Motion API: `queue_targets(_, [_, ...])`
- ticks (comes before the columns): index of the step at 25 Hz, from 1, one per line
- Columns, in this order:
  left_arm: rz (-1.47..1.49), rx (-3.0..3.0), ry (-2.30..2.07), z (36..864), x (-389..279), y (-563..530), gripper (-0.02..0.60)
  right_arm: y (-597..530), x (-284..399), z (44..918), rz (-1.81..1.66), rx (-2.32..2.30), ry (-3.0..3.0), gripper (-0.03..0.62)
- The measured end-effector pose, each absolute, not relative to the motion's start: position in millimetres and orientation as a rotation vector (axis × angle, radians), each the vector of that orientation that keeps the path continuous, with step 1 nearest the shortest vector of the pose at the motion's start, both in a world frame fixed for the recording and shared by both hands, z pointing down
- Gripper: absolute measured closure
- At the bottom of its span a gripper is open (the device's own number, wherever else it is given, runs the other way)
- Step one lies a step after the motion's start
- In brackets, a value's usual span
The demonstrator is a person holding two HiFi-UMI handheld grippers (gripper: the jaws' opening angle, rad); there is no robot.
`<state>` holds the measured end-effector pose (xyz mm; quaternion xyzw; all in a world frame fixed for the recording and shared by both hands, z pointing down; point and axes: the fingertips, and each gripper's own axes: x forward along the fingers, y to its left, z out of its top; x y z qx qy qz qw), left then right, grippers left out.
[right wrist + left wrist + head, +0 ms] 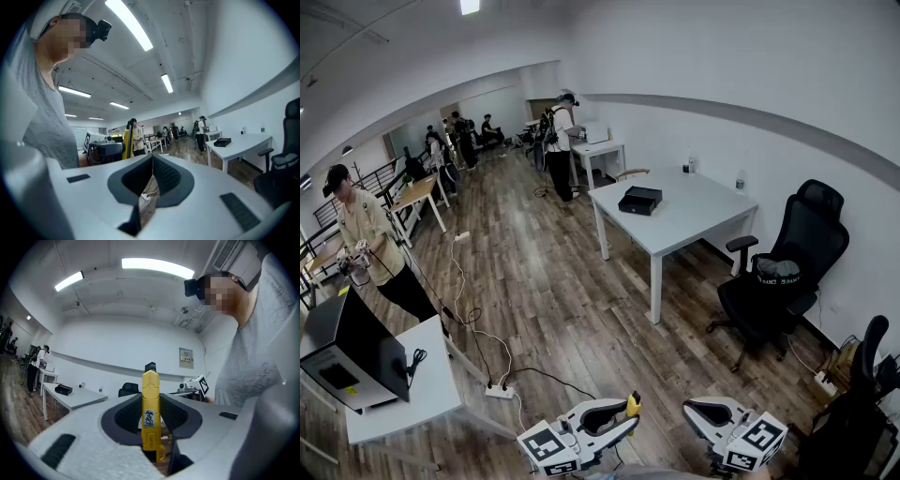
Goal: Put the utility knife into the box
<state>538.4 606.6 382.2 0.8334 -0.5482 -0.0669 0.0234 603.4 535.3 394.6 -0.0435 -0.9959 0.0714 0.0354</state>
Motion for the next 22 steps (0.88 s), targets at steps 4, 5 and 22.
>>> queue_targets(4, [-0.212,2.577,-1.689,385.6,538.6,609.4,0.457,539.6,602.3,399.0,0.218,-0.143,-3.047,0.563])
queue_targets(5, [-0.212,2.577,-1.689,385.9,538.4,609.8,0.457,540.6,601.6,399.4,0.217,-0.147,-3.045,0.563])
queue_targets(22, [-0.217,2.563,-1.694,391.1,527.0,608.3,0.457,544.4,588.8,395.0,0.207,-0.184,-3.086,0.56])
